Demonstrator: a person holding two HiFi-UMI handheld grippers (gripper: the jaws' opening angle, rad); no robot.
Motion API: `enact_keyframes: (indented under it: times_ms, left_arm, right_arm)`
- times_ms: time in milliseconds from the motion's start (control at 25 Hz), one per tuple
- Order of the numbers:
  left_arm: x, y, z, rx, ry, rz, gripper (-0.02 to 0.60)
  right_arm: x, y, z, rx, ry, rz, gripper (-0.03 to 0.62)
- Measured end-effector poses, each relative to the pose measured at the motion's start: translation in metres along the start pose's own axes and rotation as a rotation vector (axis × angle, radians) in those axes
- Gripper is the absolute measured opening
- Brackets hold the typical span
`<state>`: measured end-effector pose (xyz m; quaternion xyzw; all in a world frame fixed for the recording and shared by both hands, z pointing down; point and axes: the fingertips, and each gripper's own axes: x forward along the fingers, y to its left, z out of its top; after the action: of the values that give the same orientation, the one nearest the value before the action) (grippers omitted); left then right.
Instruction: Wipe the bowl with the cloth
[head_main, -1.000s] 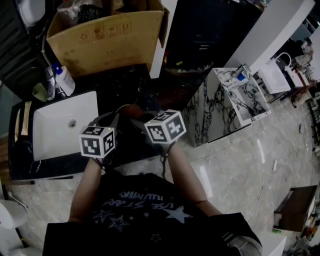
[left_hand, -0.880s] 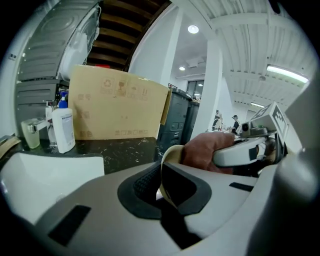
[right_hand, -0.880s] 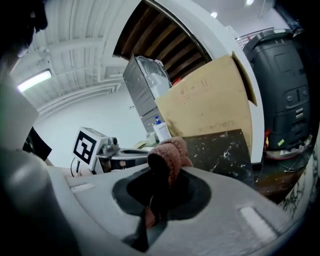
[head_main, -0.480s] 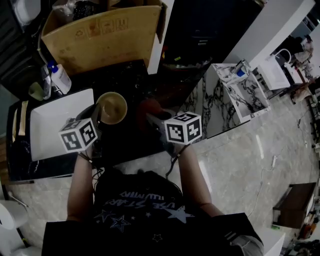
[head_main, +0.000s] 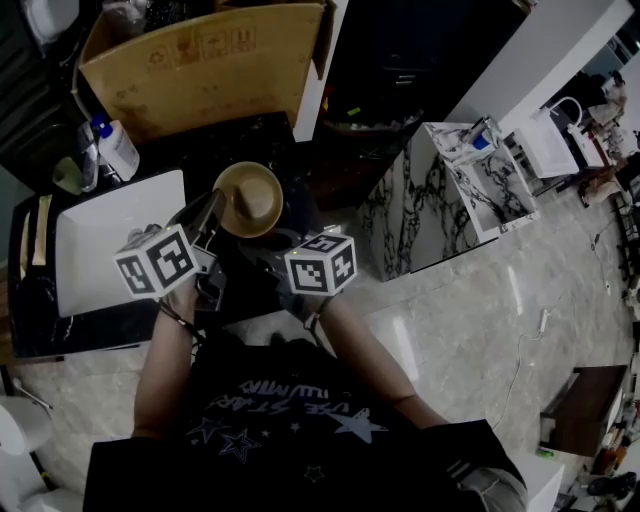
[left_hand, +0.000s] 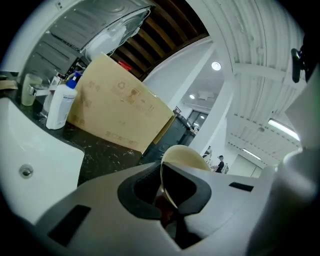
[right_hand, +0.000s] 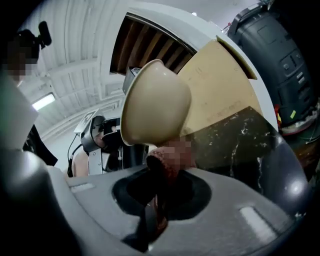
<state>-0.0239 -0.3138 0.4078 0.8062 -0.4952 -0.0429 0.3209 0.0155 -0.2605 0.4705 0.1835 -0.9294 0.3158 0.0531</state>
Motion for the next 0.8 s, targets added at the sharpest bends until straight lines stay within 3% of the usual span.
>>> enact_keyframes:
  times_ms: [120,280,560,800]
  left_arm:
    - [-0.001,0.007,-0.001,-0.002,-0.005,0.005,0.02]
    - [-0.008,0.03,0.001,0.026,-0.012,0.071,0.02]
    - [-0.026,0.056,-0.002,0.075,0.015,0.136,0.02]
    - [-0.036,0.059,-0.015,0.113,0.091,0.071,0.021]
  right_arm:
    - [0.003,0.011,0.0,0.031,-0.018,0.056,0.046]
    - [-0.001,0.022,0.0,0.025,-0.02,0.087,0.046]
    - [-0.021,0.016,0.011,-0.032,-0.055,0.018,0.046]
    - [-0.034,0.009,0.037,-0.136,-0.093,0.024,0.046]
